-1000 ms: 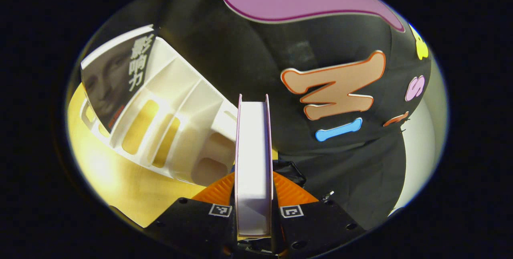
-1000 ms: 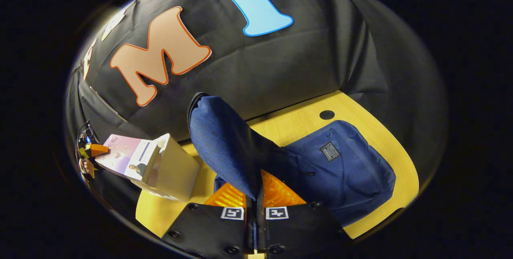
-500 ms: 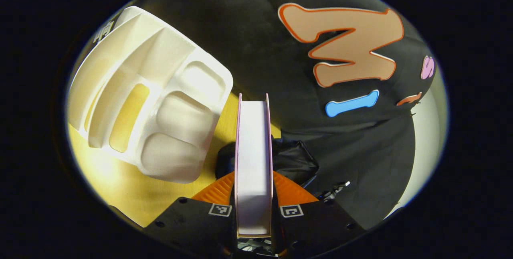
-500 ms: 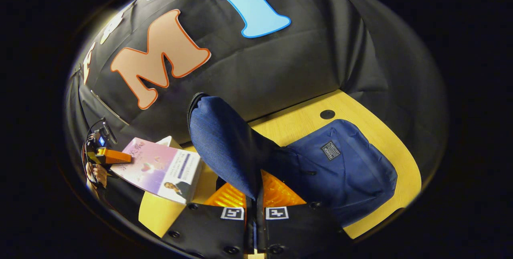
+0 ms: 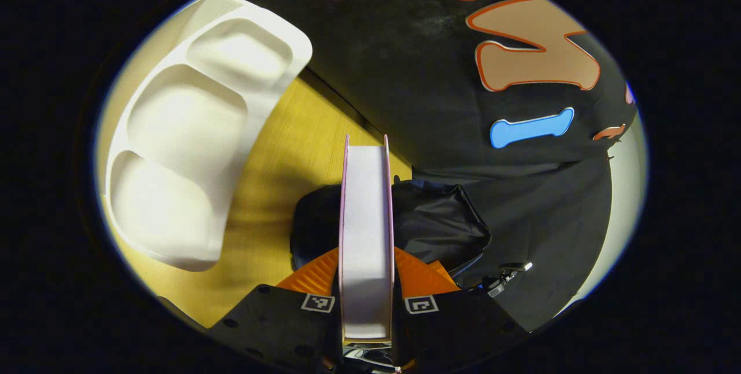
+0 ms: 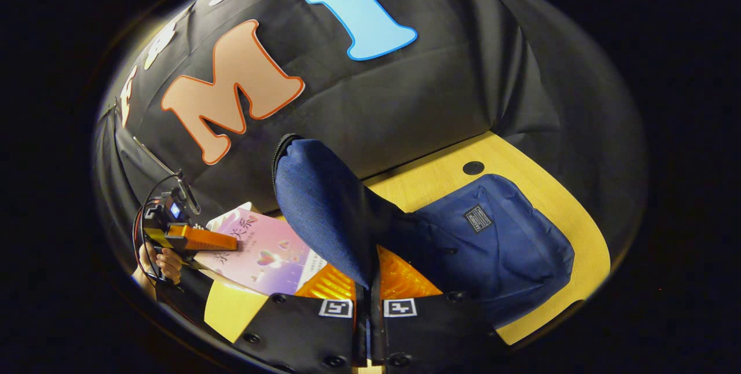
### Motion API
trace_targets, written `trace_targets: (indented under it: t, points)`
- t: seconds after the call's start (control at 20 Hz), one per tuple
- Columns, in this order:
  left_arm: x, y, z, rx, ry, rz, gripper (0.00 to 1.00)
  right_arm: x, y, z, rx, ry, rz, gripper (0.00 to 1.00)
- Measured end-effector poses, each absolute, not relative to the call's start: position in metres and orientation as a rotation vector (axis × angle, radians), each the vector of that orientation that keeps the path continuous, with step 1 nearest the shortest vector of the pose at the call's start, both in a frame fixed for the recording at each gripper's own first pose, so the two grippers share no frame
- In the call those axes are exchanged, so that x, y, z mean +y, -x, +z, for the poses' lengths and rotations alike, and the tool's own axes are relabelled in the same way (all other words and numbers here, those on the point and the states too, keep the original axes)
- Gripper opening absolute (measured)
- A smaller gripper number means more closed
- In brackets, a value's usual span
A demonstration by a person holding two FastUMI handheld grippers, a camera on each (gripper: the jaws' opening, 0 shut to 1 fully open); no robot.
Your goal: Open the schoolbag, grab two books from the bookshelf and put them into the schoolbag.
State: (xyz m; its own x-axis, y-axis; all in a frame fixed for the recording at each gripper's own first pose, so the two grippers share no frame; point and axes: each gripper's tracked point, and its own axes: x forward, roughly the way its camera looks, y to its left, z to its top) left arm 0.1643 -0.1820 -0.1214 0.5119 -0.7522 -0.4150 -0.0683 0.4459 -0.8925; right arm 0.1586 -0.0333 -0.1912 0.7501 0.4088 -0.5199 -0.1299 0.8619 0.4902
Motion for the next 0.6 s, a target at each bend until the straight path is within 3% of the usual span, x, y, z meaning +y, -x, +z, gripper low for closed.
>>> trace_targets:
  t: [0.6]
  points:
    - [-0.257, -0.169, -0.163, 0.989, 1.074, -0.516, 0.29, -0.044, -0.164, -0.177, 0.619, -0.477, 0.326, 0.04]
